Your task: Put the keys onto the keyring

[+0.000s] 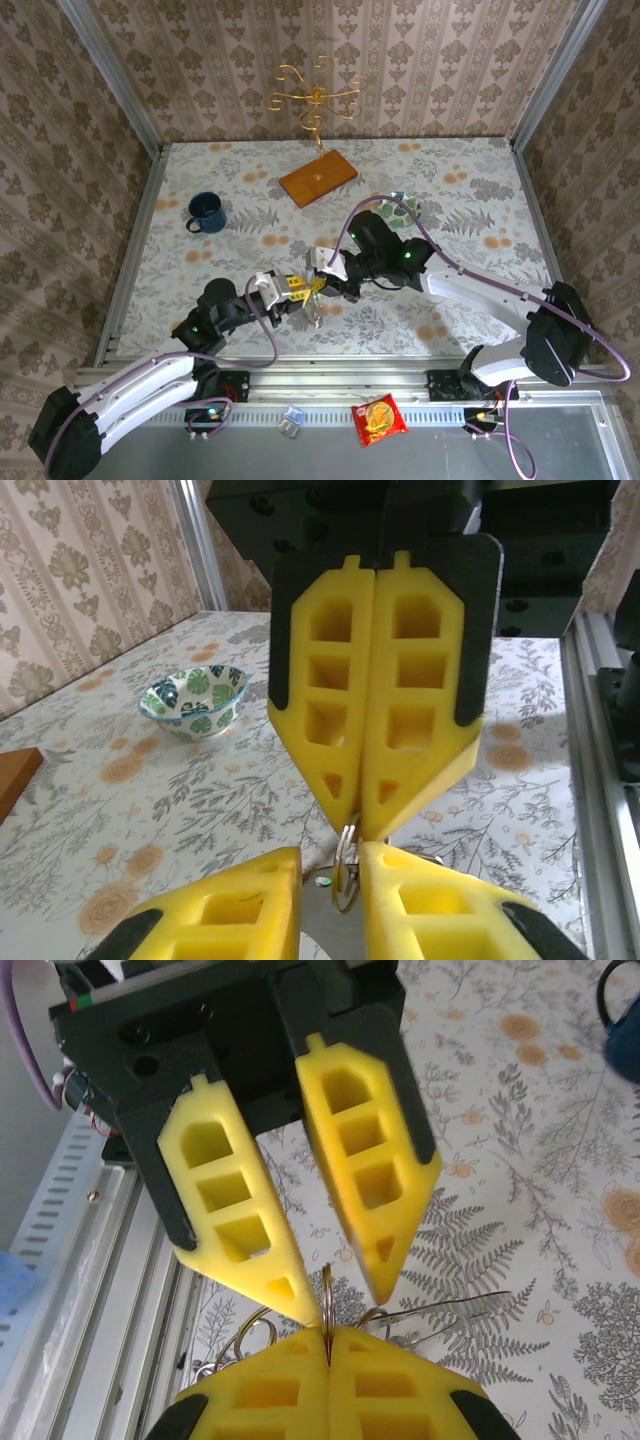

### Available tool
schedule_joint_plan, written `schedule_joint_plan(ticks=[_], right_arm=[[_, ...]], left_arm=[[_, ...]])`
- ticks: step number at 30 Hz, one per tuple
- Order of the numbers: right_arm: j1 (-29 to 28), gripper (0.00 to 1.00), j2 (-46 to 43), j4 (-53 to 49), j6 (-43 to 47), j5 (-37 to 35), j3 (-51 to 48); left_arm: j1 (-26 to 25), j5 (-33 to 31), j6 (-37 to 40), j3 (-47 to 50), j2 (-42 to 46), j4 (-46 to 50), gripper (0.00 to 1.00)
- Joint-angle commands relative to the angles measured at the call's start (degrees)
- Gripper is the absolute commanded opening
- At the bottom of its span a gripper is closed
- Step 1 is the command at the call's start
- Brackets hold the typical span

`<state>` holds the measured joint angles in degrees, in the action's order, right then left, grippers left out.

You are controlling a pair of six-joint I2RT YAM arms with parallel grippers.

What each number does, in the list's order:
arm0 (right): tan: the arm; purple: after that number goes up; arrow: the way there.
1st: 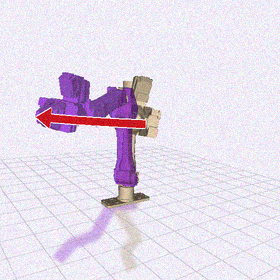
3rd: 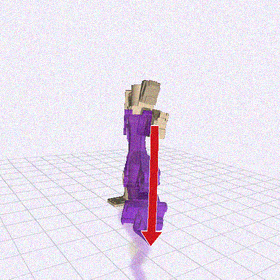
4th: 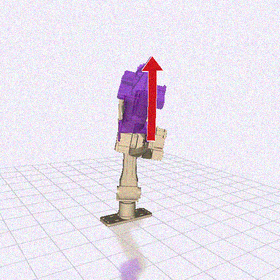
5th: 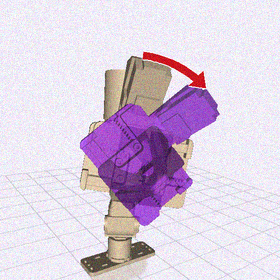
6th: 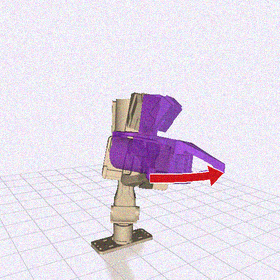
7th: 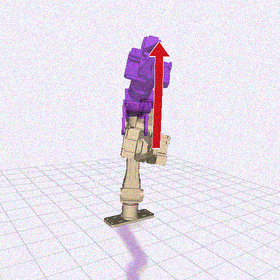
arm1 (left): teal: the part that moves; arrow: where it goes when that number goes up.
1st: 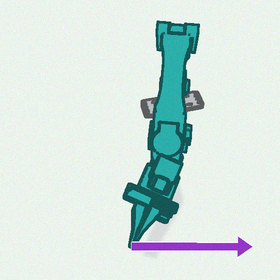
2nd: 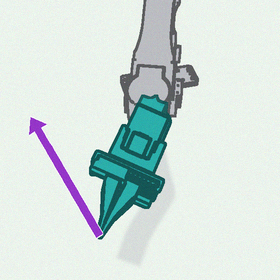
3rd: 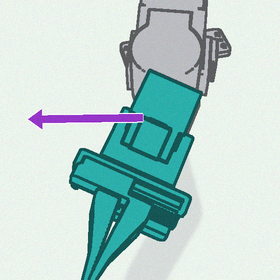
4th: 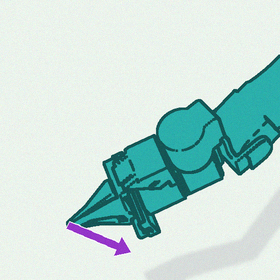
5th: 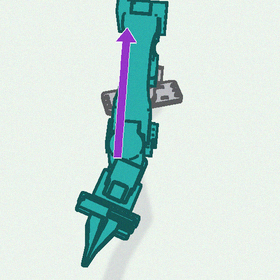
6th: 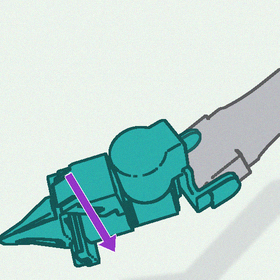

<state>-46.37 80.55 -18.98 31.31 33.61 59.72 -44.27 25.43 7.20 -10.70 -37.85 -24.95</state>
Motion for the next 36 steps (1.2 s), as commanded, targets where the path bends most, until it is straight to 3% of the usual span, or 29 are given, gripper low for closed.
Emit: schedule_joint_plan(ticks=[1, 8, 19, 22, 28, 31, 36], right_arm=[[-0.93, 0.00, 1.82, -7.07, 4.27, -0.50, 3.71], [-2.45, 0.00, 3.77, -8.80, 5.71, -2.12, 6.87], [-2.94, 0.00, 3.42, -7.81, 3.88, 0.53, 9.23], [-2.92, 0.01, 2.69, -6.51, 2.63, 0.74, 8.45], [1.49, 0.23, -2.79, 3.90, -5.61, 3.62, 0.33], [2.57, 0.29, -4.48, 7.12, -7.39, 4.23, -3.13], [2.59, 0.31, -4.24, 8.04, -8.17, 4.45, -4.75]], left_arm=[[-0.20, -2.99, 1.74, -2.77, 0.43, 5.37, 0.23], [-0.46, -1.50, 3.28, -4.75, -1.72, 7.78, 0.12], [-0.51, 0.65, 5.32, -7.56, -3.37, 12.12, 0.14], [-0.63, 1.59, 5.50, -7.59, -3.41, 12.15, 0.00], [-0.60, 1.13, 2.89, -4.95, -1.24, 6.55, 0.00], [-0.61, 0.94, 0.43, -2.92, -0.41, 1.25, 0.00], [-0.63, 1.62, -1.35, -1.53, 0.05, -3.12, 0.00]])
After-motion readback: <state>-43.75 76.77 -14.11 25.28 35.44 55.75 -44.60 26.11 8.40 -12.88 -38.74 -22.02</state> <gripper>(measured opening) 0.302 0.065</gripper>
